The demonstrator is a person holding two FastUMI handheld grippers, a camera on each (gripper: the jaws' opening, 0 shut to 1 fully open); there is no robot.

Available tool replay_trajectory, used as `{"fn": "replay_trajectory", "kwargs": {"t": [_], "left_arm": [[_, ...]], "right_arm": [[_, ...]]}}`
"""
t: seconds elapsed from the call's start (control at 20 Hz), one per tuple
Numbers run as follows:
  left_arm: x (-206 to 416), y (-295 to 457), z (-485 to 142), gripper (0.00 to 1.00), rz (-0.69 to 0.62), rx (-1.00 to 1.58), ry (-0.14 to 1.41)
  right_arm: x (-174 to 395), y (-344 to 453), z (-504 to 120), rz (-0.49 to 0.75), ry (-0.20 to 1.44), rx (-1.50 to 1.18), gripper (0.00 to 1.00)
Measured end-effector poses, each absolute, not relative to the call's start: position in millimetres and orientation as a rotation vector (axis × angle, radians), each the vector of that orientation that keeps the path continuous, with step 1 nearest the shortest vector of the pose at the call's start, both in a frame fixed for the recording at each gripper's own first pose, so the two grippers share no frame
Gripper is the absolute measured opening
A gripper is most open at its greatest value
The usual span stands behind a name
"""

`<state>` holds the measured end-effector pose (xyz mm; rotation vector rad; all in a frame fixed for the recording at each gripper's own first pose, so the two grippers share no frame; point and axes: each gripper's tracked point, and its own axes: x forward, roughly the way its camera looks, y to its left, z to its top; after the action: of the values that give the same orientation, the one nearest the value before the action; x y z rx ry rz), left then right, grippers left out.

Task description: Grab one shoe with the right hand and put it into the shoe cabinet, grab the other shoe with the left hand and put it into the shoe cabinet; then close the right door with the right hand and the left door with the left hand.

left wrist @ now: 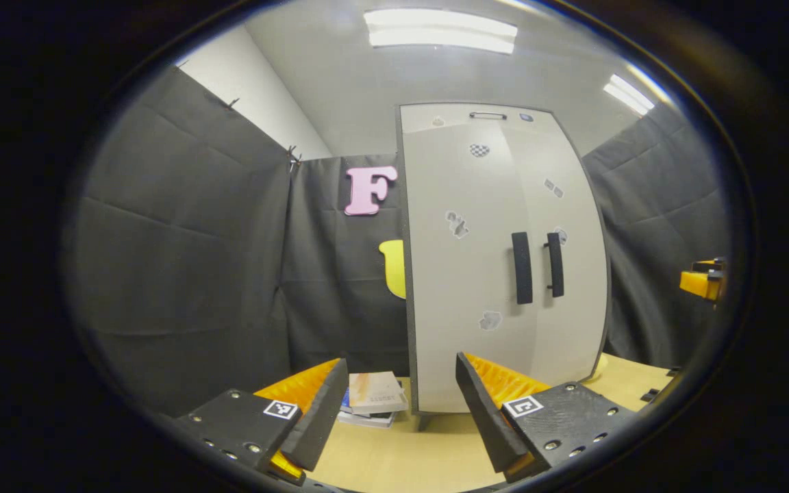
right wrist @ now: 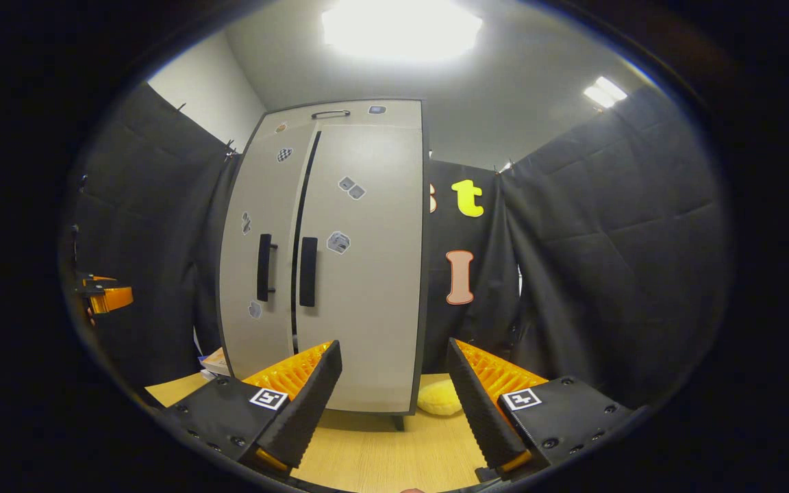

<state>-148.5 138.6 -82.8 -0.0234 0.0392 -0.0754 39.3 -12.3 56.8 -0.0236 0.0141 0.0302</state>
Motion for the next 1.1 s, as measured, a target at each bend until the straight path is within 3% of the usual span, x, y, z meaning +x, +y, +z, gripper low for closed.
{"fn": "replay_trajectory", "kwargs": {"t": [0.4, 0.45, 0.55, 0.65, 0.75, 1.1], "left_arm": [[-148.5, 146.4, -85.5, 0.99, -0.068, -0.016, 0.05], [-148.9, 146.1, -85.1, 0.92, -0.07, -0.011, 0.048], [-146.0, 145.1, -83.9, 0.97, -0.073, -0.01, 0.045], [-145.6, 143.8, -83.0, 0.92, -0.074, -0.013, 0.044], [-143.7, 142.7, -83.5, 0.99, -0.074, -0.016, 0.044], [-141.9, 142.3, -85.2, 0.99, -0.076, -0.019, 0.045]], "right_arm": [[42.6, -9.9, 59.1, 0.029, 0.006, -0.024, 0.97], [42.7, -10.2, 59.0, 0.028, 0.004, -0.025, 0.97], [43.0, -9.9, 59.5, 0.028, 0.005, -0.026, 0.97], [43.0, -10.4, 60.4, 0.027, 0.003, -0.025, 0.98], [43.4, -11.0, 60.3, 0.025, 0.004, -0.029, 0.97], [45.5, -12.8, 61.4, 0.017, 0.004, -0.023, 0.97]]}}
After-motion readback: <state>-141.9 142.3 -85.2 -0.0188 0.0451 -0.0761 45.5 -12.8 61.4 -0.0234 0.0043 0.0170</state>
